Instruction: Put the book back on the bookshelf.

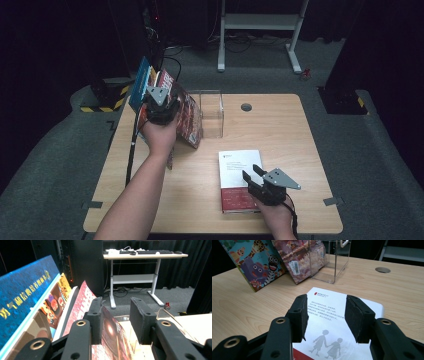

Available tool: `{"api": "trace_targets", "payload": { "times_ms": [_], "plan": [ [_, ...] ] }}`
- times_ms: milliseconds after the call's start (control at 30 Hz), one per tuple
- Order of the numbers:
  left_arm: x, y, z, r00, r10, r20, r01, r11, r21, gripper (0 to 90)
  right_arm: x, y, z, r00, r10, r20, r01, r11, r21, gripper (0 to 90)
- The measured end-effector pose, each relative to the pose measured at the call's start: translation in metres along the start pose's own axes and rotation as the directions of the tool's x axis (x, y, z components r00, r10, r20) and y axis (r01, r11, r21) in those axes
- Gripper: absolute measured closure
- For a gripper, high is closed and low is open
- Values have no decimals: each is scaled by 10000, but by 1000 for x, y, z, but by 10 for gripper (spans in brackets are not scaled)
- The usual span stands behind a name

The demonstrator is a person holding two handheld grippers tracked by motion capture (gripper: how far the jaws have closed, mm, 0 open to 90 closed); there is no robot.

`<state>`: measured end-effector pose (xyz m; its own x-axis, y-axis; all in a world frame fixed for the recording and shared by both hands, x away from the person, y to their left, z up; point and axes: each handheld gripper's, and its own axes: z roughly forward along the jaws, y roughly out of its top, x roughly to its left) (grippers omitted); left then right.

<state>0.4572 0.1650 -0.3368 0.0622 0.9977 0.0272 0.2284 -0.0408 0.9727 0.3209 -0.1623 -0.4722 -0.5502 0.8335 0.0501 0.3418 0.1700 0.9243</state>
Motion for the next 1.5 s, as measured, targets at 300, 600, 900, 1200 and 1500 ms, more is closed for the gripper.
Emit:
{"api": "trace_targets", "payload": {
  "times_ms": [300,600,900,1200,1500],
  "plan": [
    [-3,-10,-3,9996,67,266,-69,9999,77,617,1,0,0,10000,-15,-14,15,10000,24,532],
    [-6,-25,-6,9978,241,612,-261,9991,325,598,1,-1,0,10000,-17,-56,17,10000,82,535],
    [-10,-45,-11,9928,567,1058,-636,9960,633,597,1,-1,2,9999,-91,-143,94,9998,189,542],
    [-19,-68,-15,9792,934,1800,-1121,9890,968,572,0,-2,3,9994,-209,-293,216,9995,241,541],
    [-30,-87,-25,9628,1053,2489,-1351,9852,1059,554,-3,-2,4,9992,-278,-301,289,9988,392,557]
  ]
}}
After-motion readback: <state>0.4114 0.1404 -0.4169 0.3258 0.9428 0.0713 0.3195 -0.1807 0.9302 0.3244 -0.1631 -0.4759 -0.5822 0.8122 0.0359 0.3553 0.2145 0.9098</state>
